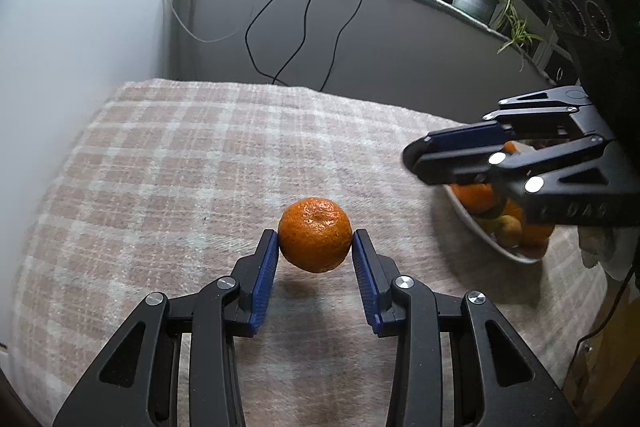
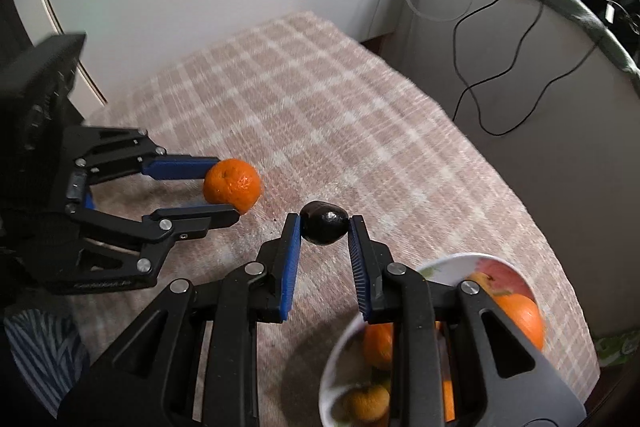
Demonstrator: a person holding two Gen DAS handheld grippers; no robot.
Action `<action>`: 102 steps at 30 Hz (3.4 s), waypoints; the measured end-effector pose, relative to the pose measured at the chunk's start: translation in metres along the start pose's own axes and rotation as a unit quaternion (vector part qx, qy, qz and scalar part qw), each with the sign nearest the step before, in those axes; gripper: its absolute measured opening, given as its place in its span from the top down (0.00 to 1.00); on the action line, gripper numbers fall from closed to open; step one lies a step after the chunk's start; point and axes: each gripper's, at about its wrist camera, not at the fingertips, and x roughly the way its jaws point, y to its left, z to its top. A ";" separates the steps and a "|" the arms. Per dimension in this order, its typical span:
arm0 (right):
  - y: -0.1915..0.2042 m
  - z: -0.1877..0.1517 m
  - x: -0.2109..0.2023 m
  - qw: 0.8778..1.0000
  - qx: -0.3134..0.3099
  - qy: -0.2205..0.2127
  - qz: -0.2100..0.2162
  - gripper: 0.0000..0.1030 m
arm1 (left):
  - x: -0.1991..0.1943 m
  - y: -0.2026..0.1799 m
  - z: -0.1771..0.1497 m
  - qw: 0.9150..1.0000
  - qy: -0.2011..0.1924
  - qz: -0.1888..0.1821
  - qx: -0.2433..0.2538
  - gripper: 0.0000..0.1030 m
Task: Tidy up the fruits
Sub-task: 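Carry the tangerine and plum over the white plate with both grippers, then lower the tangerine and plum into the plate and open both grippers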
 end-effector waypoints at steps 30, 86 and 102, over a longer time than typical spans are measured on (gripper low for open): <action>-0.087 -0.103 -0.095 0.987 0.127 -0.092 -0.021 0.76 | 0.011 -0.118 0.033 0.995 -0.018 -0.065 0.071 0.65; -0.059 -0.092 -0.064 0.995 0.064 -0.067 -0.027 0.55 | 0.045 -0.117 0.070 0.995 0.005 -0.082 0.060 0.62; -0.056 -0.105 -0.087 0.992 0.080 -0.087 -0.033 0.48 | 0.023 -0.112 0.064 0.995 -0.002 -0.081 0.051 0.62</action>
